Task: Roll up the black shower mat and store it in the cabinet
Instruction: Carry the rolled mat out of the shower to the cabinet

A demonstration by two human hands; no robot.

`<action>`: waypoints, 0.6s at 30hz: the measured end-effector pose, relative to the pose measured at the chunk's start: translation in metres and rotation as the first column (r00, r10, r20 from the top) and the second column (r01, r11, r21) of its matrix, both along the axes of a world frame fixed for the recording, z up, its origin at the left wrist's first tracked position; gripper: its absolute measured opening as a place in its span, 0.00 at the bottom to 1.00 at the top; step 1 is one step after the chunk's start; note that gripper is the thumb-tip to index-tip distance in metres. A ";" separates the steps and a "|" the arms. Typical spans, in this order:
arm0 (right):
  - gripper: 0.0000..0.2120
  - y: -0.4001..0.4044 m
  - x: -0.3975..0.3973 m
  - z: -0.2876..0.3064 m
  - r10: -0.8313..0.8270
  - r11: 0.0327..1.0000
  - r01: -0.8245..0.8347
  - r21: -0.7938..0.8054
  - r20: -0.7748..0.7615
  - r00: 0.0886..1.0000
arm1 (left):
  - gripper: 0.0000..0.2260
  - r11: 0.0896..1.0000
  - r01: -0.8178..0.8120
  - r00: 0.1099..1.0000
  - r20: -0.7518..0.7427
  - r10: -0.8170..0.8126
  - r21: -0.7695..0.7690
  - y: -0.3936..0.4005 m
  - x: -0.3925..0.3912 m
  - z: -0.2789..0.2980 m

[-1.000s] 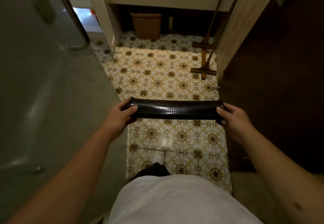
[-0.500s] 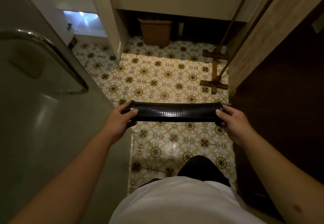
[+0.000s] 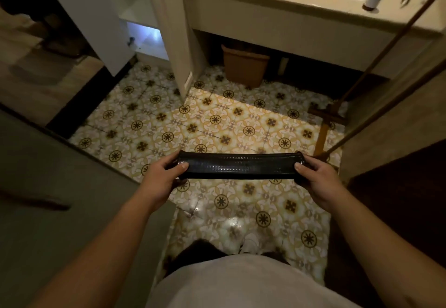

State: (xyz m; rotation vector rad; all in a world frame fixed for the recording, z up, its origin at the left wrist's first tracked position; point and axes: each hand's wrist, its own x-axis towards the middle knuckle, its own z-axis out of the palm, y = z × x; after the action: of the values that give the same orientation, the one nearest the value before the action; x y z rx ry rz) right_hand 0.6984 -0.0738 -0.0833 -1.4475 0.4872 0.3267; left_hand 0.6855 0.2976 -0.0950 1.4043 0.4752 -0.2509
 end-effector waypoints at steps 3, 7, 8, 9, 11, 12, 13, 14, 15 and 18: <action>0.12 -0.008 0.048 0.003 0.077 0.997 -0.078 -0.017 -0.003 0.997 | 0.21 0.998 -0.056 0.998 -0.015 0.055 -0.014 -0.008 0.025 -0.001; 0.13 0.000 0.113 0.000 0.147 0.989 -0.147 -0.019 -0.002 0.989 | 0.23 0.992 -0.128 0.992 -0.014 0.128 -0.015 -0.003 0.063 0.000; 0.12 0.006 0.130 -0.001 0.161 0.987 -0.161 -0.018 -0.004 0.987 | 0.23 0.989 -0.148 0.989 -0.018 0.148 -0.017 0.002 0.074 0.000; 0.12 0.012 0.147 -0.002 0.175 0.984 -0.175 -0.018 -0.006 0.985 | 0.23 0.985 -0.170 0.985 -0.022 0.170 -0.017 0.007 0.085 0.000; 0.14 0.027 0.182 -0.006 0.214 0.977 -0.214 -0.023 0.006 0.977 | 0.22 0.978 -0.210 0.977 -0.026 0.210 -0.012 0.019 0.109 -0.002; 0.15 0.036 0.200 -0.007 0.241 0.970 -0.240 -0.031 0.017 0.970 | 0.22 0.974 -0.227 0.974 -0.027 0.227 -0.013 0.026 0.121 -0.003; 0.15 0.044 0.217 -0.008 0.263 0.964 -0.262 -0.040 0.025 0.965 | 0.21 0.969 -0.244 0.969 -0.027 0.244 -0.019 0.033 0.132 -0.004; 0.15 0.053 0.234 -0.008 0.277 0.960 -0.276 -0.043 0.028 0.960 | 0.21 0.964 -0.263 0.965 -0.023 0.262 -0.029 0.039 0.143 -0.004; 0.14 0.061 0.252 -0.008 0.290 0.957 -0.288 -0.042 0.029 0.957 | 0.21 0.959 -0.280 0.960 -0.016 0.280 -0.038 0.045 0.154 -0.004; 0.11 0.084 0.299 -0.007 0.337 0.941 -0.336 -0.039 0.013 0.941 | 0.21 0.943 -0.331 0.944 -0.022 0.330 -0.039 0.061 0.183 -0.003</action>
State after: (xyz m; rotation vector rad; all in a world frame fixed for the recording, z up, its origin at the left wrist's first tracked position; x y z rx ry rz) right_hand 0.9972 0.0099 -0.0904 -1.5685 0.2269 0.5781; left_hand 0.8690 0.3591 -0.0979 1.2588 0.7054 0.0017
